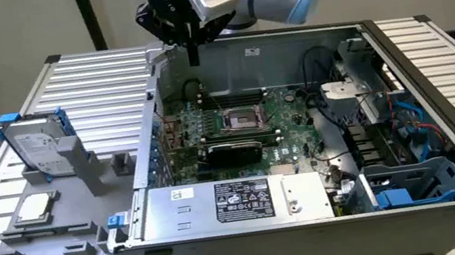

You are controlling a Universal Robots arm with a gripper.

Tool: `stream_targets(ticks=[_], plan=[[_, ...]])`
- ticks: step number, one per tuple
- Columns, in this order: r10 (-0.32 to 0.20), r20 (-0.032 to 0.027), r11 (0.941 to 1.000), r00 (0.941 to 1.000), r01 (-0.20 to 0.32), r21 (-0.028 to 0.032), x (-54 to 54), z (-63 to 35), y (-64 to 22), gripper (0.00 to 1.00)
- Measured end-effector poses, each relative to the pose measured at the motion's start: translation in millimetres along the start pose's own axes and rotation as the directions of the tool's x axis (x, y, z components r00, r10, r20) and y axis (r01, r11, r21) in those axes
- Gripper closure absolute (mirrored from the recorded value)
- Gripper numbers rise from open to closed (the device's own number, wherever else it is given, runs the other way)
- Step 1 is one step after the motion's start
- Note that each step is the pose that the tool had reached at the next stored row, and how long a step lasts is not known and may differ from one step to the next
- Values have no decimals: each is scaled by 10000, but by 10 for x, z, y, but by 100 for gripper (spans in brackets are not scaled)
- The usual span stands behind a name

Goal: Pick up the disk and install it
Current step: 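Reach for the disk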

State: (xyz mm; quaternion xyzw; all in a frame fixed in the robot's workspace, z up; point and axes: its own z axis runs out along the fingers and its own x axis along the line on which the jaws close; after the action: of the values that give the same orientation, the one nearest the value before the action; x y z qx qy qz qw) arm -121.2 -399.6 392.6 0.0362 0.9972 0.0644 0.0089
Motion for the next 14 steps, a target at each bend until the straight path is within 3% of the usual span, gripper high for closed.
stream_targets(ticks=[12,14], plan=[[3,-5,10000,10000,-3,-72,5,0,-2,89],[-1,1,10000,10000,1,-72,69,-2,-6,89]])
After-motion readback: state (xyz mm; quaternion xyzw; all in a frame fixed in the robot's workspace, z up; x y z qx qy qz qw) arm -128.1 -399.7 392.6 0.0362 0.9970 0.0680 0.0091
